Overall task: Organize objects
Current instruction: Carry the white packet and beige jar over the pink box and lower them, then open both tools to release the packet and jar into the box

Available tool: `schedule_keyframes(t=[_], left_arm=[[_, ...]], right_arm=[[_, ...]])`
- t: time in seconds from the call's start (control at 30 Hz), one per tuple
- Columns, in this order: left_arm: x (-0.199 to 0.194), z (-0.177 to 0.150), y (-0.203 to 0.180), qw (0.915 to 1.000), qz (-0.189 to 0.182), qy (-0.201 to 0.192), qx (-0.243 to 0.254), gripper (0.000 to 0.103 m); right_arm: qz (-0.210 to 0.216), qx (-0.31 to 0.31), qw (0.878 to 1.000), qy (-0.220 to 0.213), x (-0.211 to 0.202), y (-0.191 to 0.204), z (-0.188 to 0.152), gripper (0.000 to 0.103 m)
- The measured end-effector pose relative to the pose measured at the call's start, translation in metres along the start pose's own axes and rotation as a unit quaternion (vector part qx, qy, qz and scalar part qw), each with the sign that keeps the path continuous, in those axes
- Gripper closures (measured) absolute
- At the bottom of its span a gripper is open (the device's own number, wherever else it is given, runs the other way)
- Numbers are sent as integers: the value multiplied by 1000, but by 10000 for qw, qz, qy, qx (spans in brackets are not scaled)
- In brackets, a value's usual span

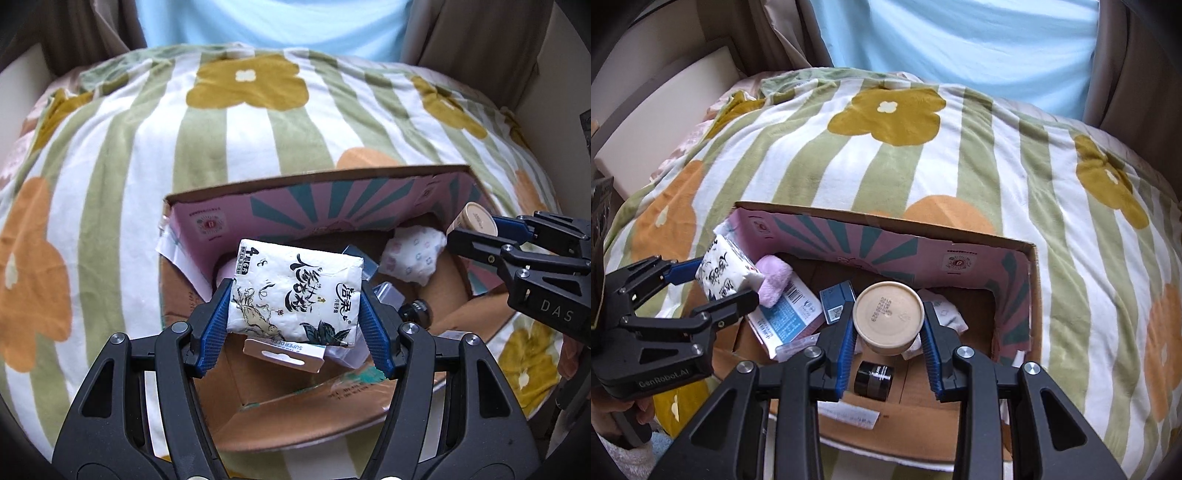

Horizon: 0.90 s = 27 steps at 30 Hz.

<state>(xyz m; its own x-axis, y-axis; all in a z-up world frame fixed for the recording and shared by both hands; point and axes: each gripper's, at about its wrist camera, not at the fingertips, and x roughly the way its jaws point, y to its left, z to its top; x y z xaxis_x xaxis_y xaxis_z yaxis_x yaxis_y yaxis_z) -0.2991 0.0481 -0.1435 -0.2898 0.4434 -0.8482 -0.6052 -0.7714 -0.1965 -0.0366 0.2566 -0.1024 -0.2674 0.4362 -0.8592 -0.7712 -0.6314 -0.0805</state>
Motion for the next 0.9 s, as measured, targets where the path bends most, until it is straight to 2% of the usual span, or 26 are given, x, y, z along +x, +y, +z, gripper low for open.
schedule_keyframes(t=[0.23,0.5,0.53,0.57,0.6,0.67,0.77,0.9], left_arm=[[26,-3,-2,9997,-85,221,-23,42],[17,3,-9,9999,-56,135,52,39],[16,4,-10,9999,-33,151,40,27],[16,3,-10,9998,-49,187,17,0],[14,3,-10,9999,-90,146,8,1],[9,0,-9,10000,-52,47,26,0],[4,-5,-10,10000,38,-24,71,0],[-4,-9,-9,9999,45,-135,18,0]], right_arm=[[26,178,9996,234,24,-8,0,72],[0,361,9989,297,25,-12,4,72],[28,396,9988,287,25,-13,5,69],[57,452,9986,265,23,-14,6,53],[72,513,9984,222,21,-16,6,42],[21,627,9980,109,16,-21,5,1],[-193,691,9974,12,10,-26,4,0],[-248,837,9962,20,7,-32,-1,0]])
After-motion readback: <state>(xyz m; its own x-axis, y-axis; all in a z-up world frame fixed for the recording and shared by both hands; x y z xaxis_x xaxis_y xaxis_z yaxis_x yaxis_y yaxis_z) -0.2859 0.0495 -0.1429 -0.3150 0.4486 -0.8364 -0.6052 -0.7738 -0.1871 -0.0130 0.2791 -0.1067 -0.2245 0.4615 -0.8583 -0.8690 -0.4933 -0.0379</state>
